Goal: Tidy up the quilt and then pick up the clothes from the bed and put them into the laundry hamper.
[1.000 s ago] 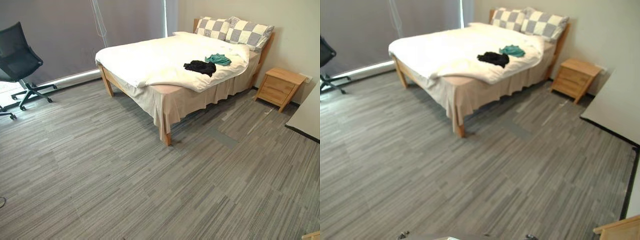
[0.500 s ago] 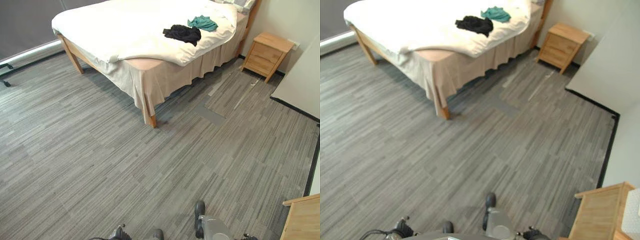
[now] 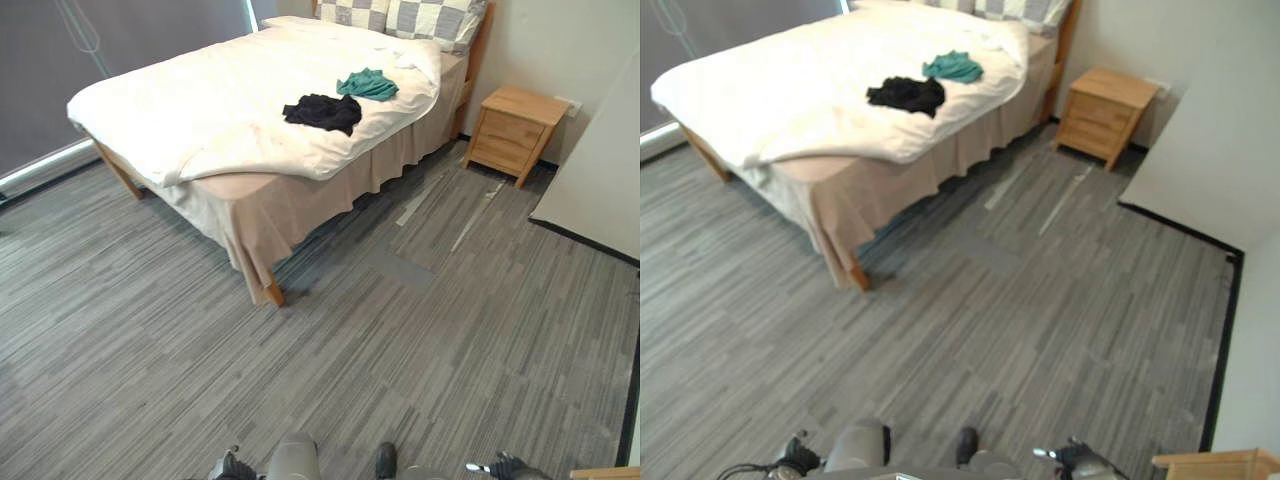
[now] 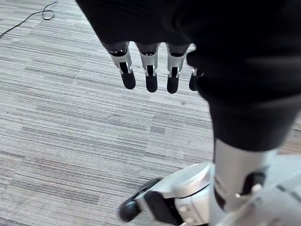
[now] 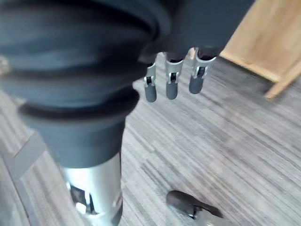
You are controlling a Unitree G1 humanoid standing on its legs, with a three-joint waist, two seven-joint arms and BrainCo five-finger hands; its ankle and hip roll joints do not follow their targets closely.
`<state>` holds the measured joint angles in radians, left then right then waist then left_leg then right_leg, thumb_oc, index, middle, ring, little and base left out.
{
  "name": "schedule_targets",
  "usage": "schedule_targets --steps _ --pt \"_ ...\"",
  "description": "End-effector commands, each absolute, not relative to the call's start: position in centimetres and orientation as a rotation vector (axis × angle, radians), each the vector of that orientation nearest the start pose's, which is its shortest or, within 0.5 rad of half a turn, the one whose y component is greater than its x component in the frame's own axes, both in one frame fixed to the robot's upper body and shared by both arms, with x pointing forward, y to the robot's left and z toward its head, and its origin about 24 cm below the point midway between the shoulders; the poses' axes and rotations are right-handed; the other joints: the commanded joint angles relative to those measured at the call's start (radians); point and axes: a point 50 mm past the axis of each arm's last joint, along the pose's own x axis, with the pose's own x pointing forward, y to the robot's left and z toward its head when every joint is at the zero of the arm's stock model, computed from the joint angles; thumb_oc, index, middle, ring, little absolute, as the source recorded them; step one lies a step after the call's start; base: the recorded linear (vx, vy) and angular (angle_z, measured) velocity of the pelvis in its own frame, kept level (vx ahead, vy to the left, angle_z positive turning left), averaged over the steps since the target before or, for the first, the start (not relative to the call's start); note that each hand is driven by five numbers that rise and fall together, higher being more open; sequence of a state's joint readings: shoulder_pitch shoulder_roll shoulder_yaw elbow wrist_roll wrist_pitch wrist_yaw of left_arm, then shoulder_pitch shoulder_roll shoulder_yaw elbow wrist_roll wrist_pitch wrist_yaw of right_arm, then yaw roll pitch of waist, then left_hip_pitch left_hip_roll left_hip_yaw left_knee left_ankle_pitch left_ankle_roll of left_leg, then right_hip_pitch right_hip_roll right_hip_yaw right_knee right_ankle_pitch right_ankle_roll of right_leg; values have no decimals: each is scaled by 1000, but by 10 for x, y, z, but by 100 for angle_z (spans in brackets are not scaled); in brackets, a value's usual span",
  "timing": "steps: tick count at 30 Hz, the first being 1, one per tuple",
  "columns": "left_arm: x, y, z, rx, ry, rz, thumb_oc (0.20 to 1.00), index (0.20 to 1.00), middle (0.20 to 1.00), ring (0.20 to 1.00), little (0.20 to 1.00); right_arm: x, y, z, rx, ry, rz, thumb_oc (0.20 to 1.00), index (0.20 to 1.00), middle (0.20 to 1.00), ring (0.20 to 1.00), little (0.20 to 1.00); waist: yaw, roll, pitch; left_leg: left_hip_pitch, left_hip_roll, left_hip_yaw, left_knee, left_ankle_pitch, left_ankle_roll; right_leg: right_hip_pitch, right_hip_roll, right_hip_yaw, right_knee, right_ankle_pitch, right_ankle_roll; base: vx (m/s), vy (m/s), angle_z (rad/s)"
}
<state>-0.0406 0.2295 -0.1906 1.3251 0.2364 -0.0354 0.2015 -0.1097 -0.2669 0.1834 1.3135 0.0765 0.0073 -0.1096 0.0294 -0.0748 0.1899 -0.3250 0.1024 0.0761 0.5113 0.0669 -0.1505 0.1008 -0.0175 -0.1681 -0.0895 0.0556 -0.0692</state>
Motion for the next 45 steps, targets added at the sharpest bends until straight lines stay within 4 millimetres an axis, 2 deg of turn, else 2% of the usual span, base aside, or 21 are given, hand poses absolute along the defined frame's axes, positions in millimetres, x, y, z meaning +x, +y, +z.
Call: schedule_targets --steps 1,2,3,7,10,11,13,15,16,18,22,25,30,32,34,35,36,40,41,44,45 --pt "106 233 -158 656 1149 2 1000 1000 1000 1000 1000 109 -260 -151 -413 1200 -164 1000 1000 1000 1000 1000 29 27 32 166 -58 96 -292 -41 79 43 -54 18 2 -124 161 551 101 -8" --pt "103 233 -159 663 1163 -6 1000 1000 1000 1000 1000 110 -259 -151 -421 1198 -155 1000 1000 1000 1000 1000 34 32 24 168 -54 147 -384 -11 74 68 -42 6 2 -145 161 659 127 28" --pt "96 234 -160 677 1188 -29 1000 1000 1000 1000 1000 111 -256 -151 -425 1189 -145 1000 1000 1000 1000 1000 29 33 17 155 -10 296 -468 17 62 131 -19 -26 18 -199 160 479 90 53" --pt "81 235 -164 659 1246 -32 1000 1000 1000 1000 1000 110 -248 -154 -422 1193 -119 1000 1000 1000 1000 1000 44 18 -5 230 -40 327 -522 7 110 153 -24 -47 148 -228 184 487 151 45" --pt "70 239 -165 666 1296 -44 1000 1000 1000 1000 1000 105 -241 -158 -408 1218 -92 1000 1000 1000 1000 1000 37 -4 -12 312 -86 318 -575 -33 163 71 -83 -77 458 -100 294 432 192 19" --pt "73 246 -163 676 1298 -21 1000 1000 1000 1000 1000 111 -238 -157 -400 1200 -85 1000 1000 1000 1000 1000 22 11 2 357 -67 314 -592 -39 179 -41 -109 -73 638 0 301 238 109 62" --pt "75 250 -162 679 1296 -13 1000 1000 1000 1000 1000 114 -236 -156 -394 1194 -83 1000 1000 1000 1000 1000 16 17 6 379 -59 294 -599 -50 179 -88 -133 -83 700 -8 300 269 45 102" --pt "81 255 -159 691 1282 -4 1000 1000 1000 1000 1000 115 -233 -157 -384 1189 -86 1000 1000 1000 1000 1000 4 22 18 406 -49 252 -599 -66 171 -129 -170 -103 657 -54 270 408 -50 118" --pt "85 256 -158 704 1261 -5 1000 1000 1000 1000 1000 115 -233 -156 -369 1185 -97 1000 1000 1000 1000 1000 -5 24 25 423 -48 216 -599 -80 155 -149 -169 -96 528 -94 243 337 -87 109" --pt "89 255 -157 709 1247 -9 1000 1000 1000 1000 1000 116 -234 -156 -361 1181 -105 1000 1000 1000 1000 1000 -12 24 26 430 -47 194 -599 -84 145 -149 -159 -80 427 -95 234 313 -136 94" --pt "102 253 -155 714 1198 -19 1000 1000 1000 1000 1000 113 -236 -156 -297 1185 -155 1000 1000 1000 1000 1000 -47 10 22 464 -44 106 -599 -142 105 -196 -196 75 72 1 272 388 -239 79" --pt "96 253 -156 697 1212 -12 1000 1000 1000 1000 1000 100 -234 -160 -251 1220 -166 1000 1000 1000 1000 1000 -67 13 12 542 -20 34 -599 -192 76 -213 -240 103 22 53 297 493 -319 113" --pt "84 256 -158 611 1225 72 1000 1000 1000 1000 1000 94 -236 -161 -264 1233 -161 1000 1000 1000 1000 1000 -72 35 0 568 29 -10 -547 -207 54 -188 -202 89 72 34 282 323 -302 73" --pt "85 255 -157 581 1215 100 1000 1000 1000 1000 1000 96 -239 -160 -279 1223 -160 1000 1000 1000 1000 1000 -72 44 3 540 41 -19 -488 -191 45 -182 -189 80 79 21 268 147 -197 -1" --pt "100 254 -153 534 1150 149 1000 1000 1000 1000 1000 104 -246 -156 -307 1195 -176 1000 1000 1000 1000 1000 -67 48 31 439 47 -40 -324 -114 20 -152 -177 50 74 -3 238 56 -251 13" --pt "122 257 -145 521 1064 196 1000 1000 1000 1000 1000 109 -255 -152 -350 1182 -193 1000 1000 1000 1000 1000 -55 32 64 333 24 -33 -222 -86 23 -118 -182 12 57 -23 217 71 -303 63" --pt "137 259 -137 468 979 258 1000 1000 1000 1000 1000 107 -261 -151 -386 1184 -196 1000 1000 1000 1000 1000 -51 28 61 295 -15 -6 -301 -125 40 -92 -180 -8 30 -34 221 114 -252 73" --pt "155 268 -119 322 817 406 1000 1000 1000 1000 1000 101 -265 -150 -407 1183 -209 1000 1000 1000 1000 1000 -48 53 51 334 14 66 -457 -98 44 -88 -167 -33 54 -56 225 88 -12 22" --pt "170 285 -95 135 628 592 1000 1000 1000 1000 1000 89 -261 -154 -481 1211 -152 1000 1000 1000 1000 1000 -46 54 40 368 13 63 -507 -87 43 -74 -163 -48 71 -59 225 89 31 -7" --pt "185 303 -67 98 457 675 1000 1000 1000 1000 1000 80 -254 -158 -500 1231 -106 1000 1000 1000 1000 1000 -47 54 23 409 17 83 -557 -79 40 -59 -160 -50 58 -55 232 182 25 7" --pt "205 313 -38 101 313 699 1000 1000 1000 1000 1000 72 -249 -160 -502 1245 -76 1000 1000 1000 1000 1000 -53 53 12 431 22 93 -590 -74 34 -55 -158 -48 48 -54 235 102 1 20"
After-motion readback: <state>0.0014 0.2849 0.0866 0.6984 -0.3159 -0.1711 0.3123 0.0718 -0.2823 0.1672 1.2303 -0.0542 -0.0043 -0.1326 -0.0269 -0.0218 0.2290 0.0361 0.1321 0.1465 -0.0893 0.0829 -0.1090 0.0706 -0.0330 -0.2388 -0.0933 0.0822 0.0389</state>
